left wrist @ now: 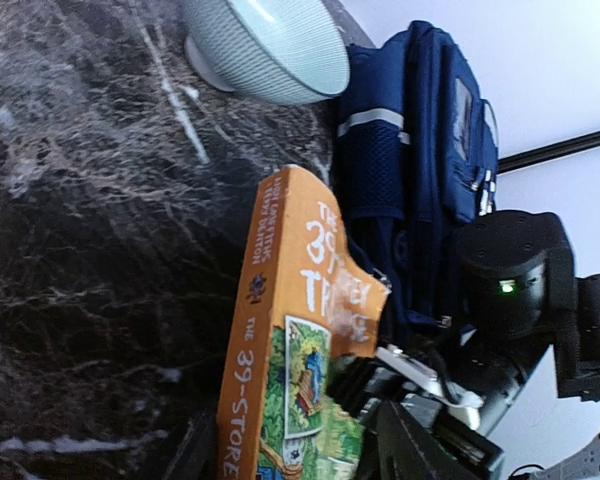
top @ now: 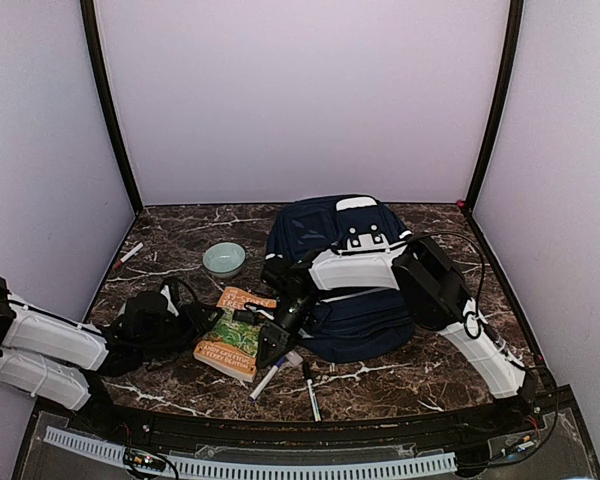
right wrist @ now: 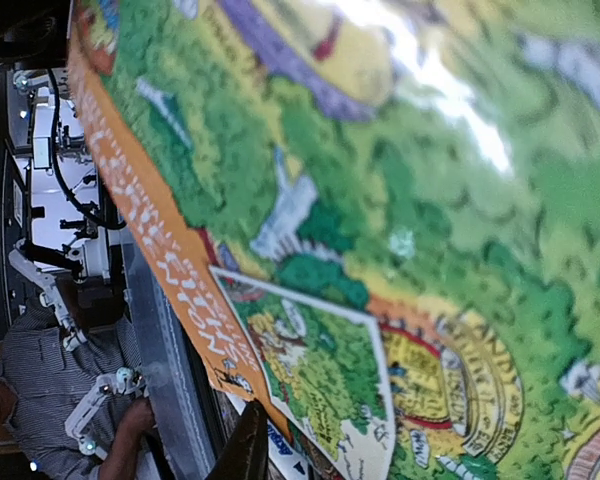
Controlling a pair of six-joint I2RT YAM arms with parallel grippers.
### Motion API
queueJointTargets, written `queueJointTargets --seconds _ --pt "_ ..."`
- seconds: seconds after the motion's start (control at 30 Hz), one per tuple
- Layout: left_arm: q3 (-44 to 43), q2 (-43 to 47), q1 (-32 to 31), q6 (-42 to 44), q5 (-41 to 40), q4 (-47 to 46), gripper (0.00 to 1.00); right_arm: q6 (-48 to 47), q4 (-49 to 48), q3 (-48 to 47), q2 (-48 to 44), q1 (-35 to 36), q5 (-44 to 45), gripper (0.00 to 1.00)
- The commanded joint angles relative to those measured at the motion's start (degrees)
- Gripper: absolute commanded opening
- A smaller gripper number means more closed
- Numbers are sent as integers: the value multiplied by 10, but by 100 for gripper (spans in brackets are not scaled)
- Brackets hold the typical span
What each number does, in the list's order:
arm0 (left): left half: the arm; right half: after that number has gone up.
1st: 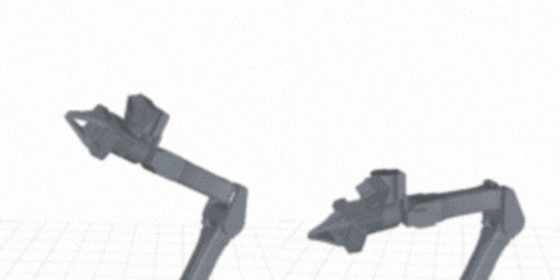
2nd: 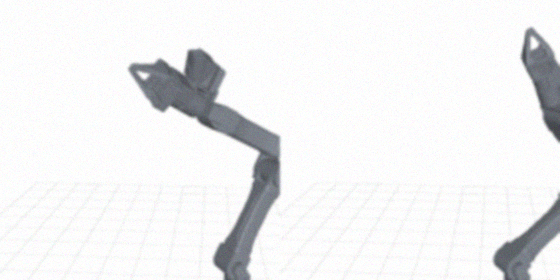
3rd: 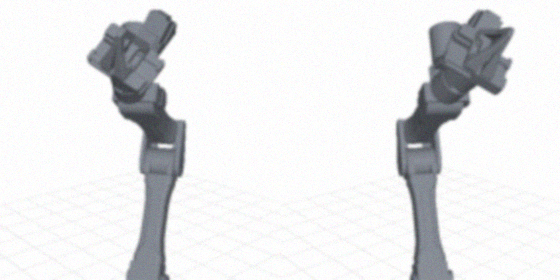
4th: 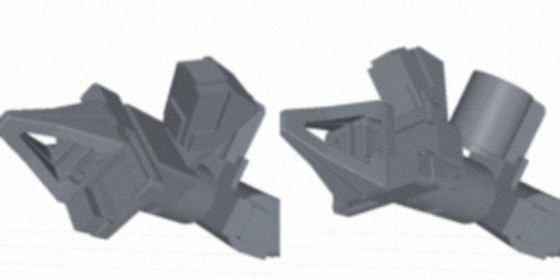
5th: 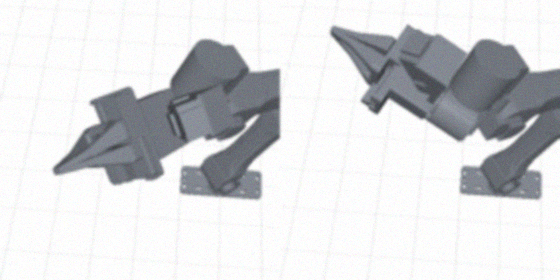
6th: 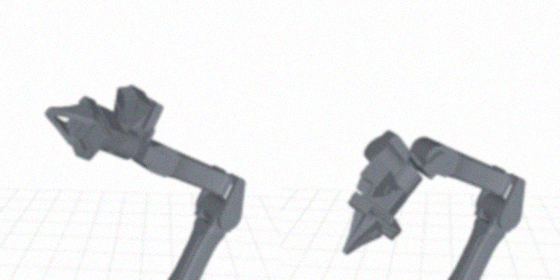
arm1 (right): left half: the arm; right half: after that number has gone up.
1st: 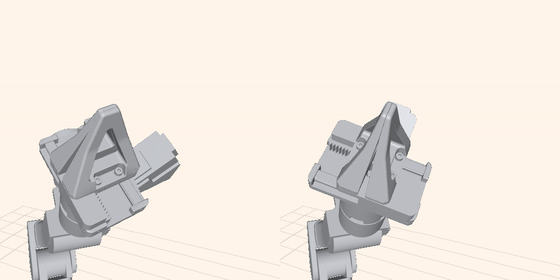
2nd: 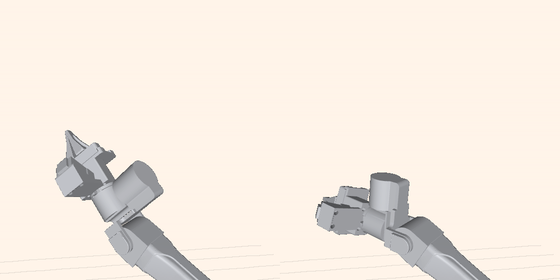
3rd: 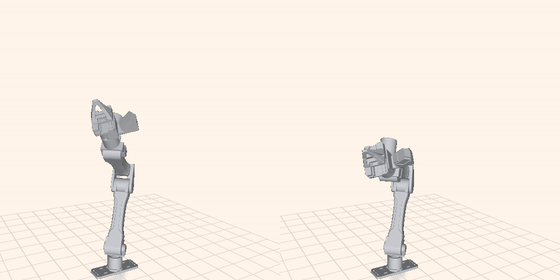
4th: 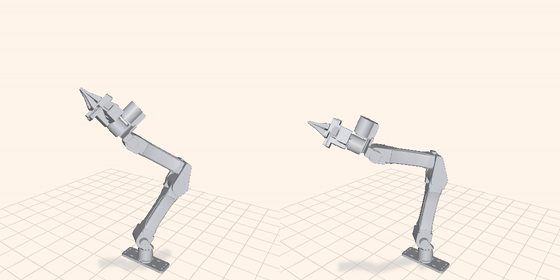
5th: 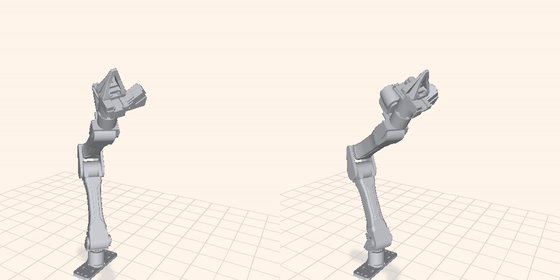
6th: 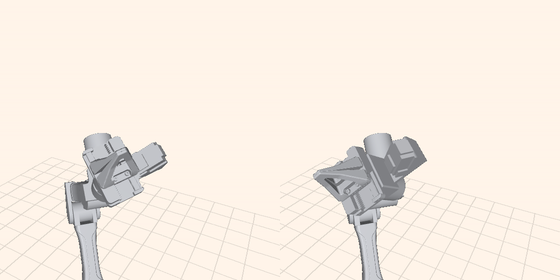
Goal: Pack the student bag
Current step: Grab the book at the center of the board.
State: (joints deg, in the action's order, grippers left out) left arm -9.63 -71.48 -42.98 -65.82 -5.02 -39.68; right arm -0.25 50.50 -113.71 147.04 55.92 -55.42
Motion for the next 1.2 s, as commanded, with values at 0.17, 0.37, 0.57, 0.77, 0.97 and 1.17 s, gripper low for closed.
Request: queueJointTargets --seconds 0.17,0.37,0.57,0.77,0.97,1.17 --pt "-56 96 -48 1 341 165 52 -13 -120 52 134 14 323 15" --pt "-65 54 -48 -3 339 181 51 -15 -120 55 133 14 323 15" --pt "-68 38 -47 -10 332 162 47 -18 -122 61 127 14 326 16" --pt "-107 99 -47 29 292 315 31 -21 -119 60 98 14 320 19" --pt "-178 194 -47 97 215 495 12 -34 -111 51 18 12 318 30" --pt "-261 221 -47 168 159 570 6 -75 -88 57 -103 -19 278 45"
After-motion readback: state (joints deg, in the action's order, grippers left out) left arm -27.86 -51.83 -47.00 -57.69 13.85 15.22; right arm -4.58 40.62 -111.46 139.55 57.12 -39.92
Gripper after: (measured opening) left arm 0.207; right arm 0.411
